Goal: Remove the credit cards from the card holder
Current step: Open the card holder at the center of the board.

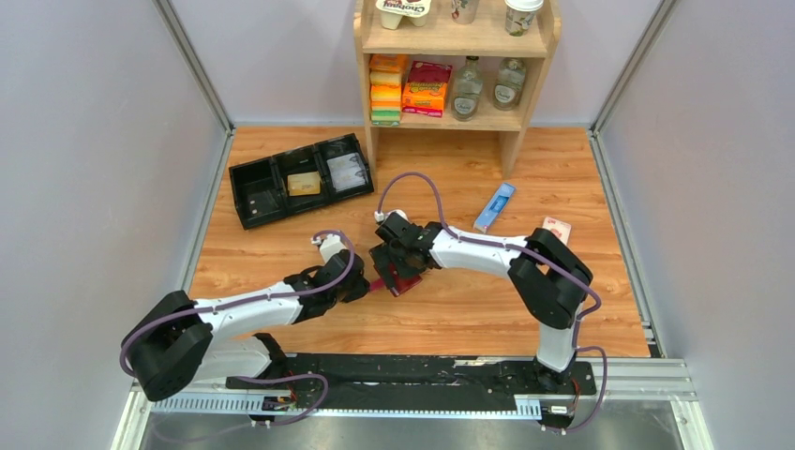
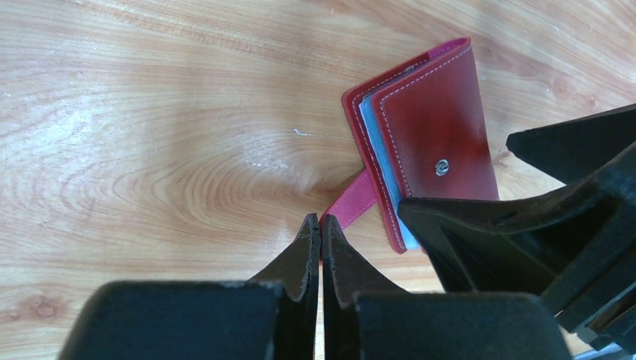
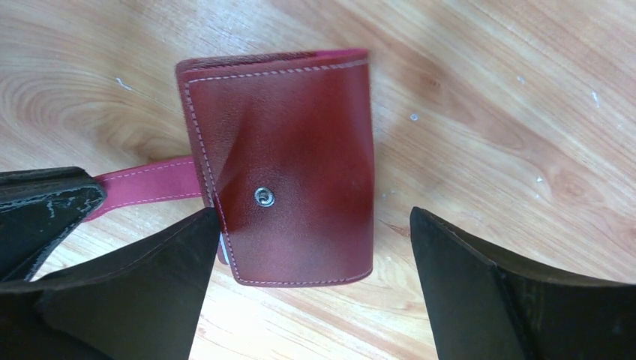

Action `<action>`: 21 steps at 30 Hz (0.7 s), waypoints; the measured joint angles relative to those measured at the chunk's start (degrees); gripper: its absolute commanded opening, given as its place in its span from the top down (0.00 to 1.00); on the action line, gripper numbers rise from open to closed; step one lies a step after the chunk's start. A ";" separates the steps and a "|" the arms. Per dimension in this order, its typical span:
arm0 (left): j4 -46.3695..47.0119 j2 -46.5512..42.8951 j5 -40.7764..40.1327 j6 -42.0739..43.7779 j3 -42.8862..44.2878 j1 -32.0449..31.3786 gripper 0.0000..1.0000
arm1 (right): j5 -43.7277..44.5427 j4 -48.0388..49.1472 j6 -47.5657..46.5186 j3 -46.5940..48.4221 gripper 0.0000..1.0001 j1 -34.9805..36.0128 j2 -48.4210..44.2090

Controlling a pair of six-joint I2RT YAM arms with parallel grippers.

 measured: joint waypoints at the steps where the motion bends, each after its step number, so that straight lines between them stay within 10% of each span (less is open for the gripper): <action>1: -0.13 -0.15 0.00 0.00 0.00 0.00 1.00 | -0.04 -0.04 0.00 0.00 0.00 -0.17 -0.09; 21: -4.35 -3.08 -0.22 2.47 -0.61 0.00 1.00 | -5.84 -0.50 2.19 -2.43 0.10 -14.10 -7.52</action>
